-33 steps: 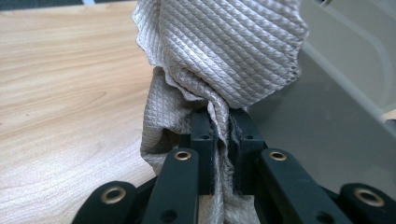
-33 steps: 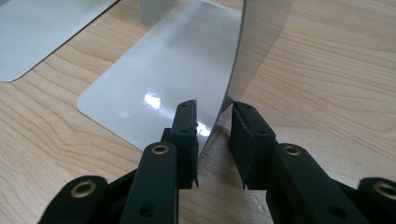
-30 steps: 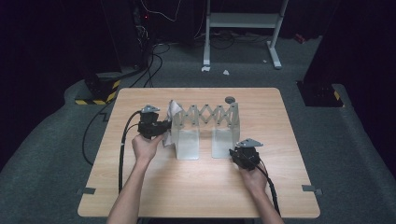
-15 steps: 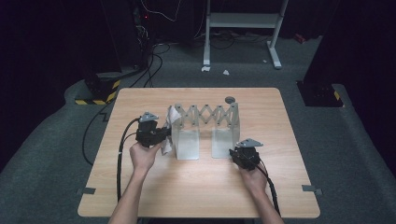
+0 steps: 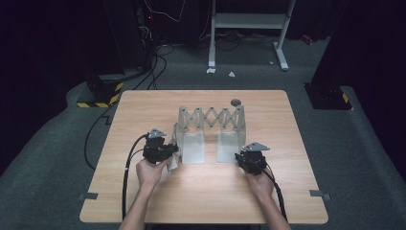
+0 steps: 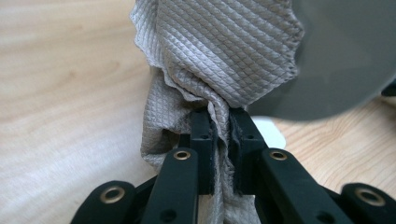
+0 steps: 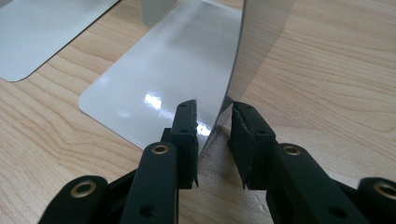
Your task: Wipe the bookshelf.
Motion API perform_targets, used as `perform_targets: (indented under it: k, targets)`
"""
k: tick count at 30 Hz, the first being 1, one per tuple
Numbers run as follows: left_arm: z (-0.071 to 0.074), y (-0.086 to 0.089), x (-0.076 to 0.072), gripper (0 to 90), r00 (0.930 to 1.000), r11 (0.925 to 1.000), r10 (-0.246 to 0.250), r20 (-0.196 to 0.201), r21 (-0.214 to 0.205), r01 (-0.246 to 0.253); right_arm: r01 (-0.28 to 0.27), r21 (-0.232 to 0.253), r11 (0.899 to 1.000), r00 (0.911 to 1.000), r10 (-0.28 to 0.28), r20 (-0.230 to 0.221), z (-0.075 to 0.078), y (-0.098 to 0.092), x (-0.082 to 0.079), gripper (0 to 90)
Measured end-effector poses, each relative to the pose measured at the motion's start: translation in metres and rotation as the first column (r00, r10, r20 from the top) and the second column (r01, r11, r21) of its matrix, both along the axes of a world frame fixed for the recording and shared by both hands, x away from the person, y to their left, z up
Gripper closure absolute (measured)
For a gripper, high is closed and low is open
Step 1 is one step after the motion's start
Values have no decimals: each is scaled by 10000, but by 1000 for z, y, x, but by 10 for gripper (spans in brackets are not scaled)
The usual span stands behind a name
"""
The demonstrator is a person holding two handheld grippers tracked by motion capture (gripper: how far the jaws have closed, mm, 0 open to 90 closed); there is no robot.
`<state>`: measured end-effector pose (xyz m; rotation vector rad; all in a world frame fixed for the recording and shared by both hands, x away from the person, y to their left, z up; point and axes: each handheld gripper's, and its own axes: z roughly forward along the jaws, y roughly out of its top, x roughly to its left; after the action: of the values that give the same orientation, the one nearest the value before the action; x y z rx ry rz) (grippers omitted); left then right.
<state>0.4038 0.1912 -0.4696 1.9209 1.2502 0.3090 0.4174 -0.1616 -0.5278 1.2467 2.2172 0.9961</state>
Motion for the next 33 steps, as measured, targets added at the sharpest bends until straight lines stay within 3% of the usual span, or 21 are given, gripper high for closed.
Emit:
perform_targets:
  k: [8,15,22,27,33]
  targets:
    - [-20,-5,-7,808,9995,9999,26,-322,102,-23,-4,-14,10000,10000,4,5,0,0,0,716]
    - [-26,-9,-6,810,9992,9996,105,-398,271,-95,-16,-25,10000,10000,16,20,0,0,0,716]
    - [-25,-15,-20,818,9999,9993,-14,-148,365,19,-20,-37,10000,10000,20,23,0,0,0,716]
    - [-20,-26,-35,818,9994,9959,-253,247,878,230,-30,-52,10000,10000,30,35,0,0,0,715]
    - [-22,-42,-36,817,9978,9956,-595,307,745,571,-32,-76,10000,10000,32,53,0,0,0,715]
